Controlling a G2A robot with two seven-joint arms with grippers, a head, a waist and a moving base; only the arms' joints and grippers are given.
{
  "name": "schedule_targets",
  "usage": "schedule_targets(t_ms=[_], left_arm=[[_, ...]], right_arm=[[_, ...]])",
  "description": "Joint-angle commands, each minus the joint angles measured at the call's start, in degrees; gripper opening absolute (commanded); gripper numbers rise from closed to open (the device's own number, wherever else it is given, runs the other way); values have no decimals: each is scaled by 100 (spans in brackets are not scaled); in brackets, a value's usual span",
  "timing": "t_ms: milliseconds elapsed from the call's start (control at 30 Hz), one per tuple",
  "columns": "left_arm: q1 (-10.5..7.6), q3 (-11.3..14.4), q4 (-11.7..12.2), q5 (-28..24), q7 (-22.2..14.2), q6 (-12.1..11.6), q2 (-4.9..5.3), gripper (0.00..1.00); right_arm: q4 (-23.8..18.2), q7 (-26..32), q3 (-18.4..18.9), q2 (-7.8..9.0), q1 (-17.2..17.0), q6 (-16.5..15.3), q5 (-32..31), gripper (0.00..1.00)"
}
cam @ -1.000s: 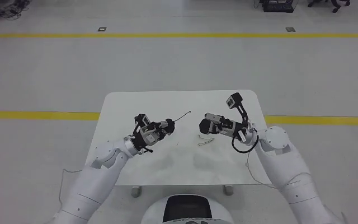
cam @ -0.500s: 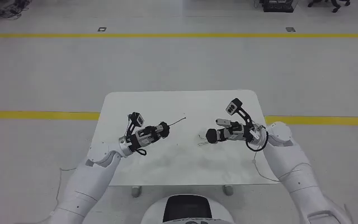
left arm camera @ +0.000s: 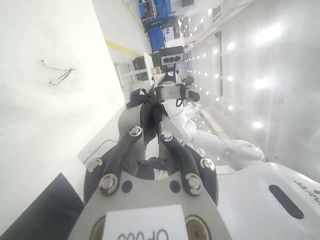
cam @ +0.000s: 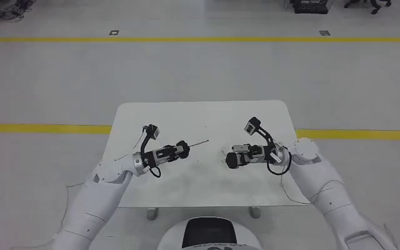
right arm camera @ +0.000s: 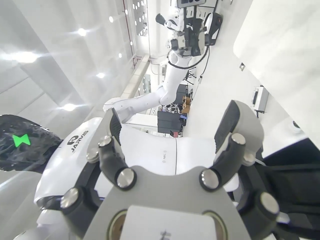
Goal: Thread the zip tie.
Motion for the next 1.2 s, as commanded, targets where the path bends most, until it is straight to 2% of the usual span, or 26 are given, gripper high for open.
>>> schedule_targets(t_ms=[0, 67, 333, 433, 567, 800, 967, 1133, 1167], left_arm=[[-13, -62, -66, 70, -171, 5, 10, 0], [-5, -137, -95, 151, -202, 5, 12, 0], [30, -184, -131, 200, -116, 5, 3, 0], [31, -113, -237, 515, -52, 5, 16, 0], [30, -104, -453, 706, -511, 5, 59, 0], [78, -126, -721, 697, -1038, 5, 81, 0], [78, -126, -721, 697, -1038, 5, 81, 0], [90, 53, -796, 747, -875, 147, 87, 0], [90, 66, -796, 732, -833, 254, 93, 0]], right_arm=[[55, 0, -282, 75, 101, -138, 33, 100], [126, 0, -592, 160, 218, -265, 105, 100], [126, 0, -592, 160, 218, -265, 105, 100], [55, -69, -621, 162, 162, -297, -27, 100], [79, 0, -713, 171, 155, -446, -24, 100], [4, 0, -892, 222, 243, -446, 57, 100], [4, 0, -892, 222, 243, -446, 57, 100], [-223, -327, -878, 219, 125, -446, -85, 100], [-259, -351, -863, 219, 99, -446, -93, 100]])
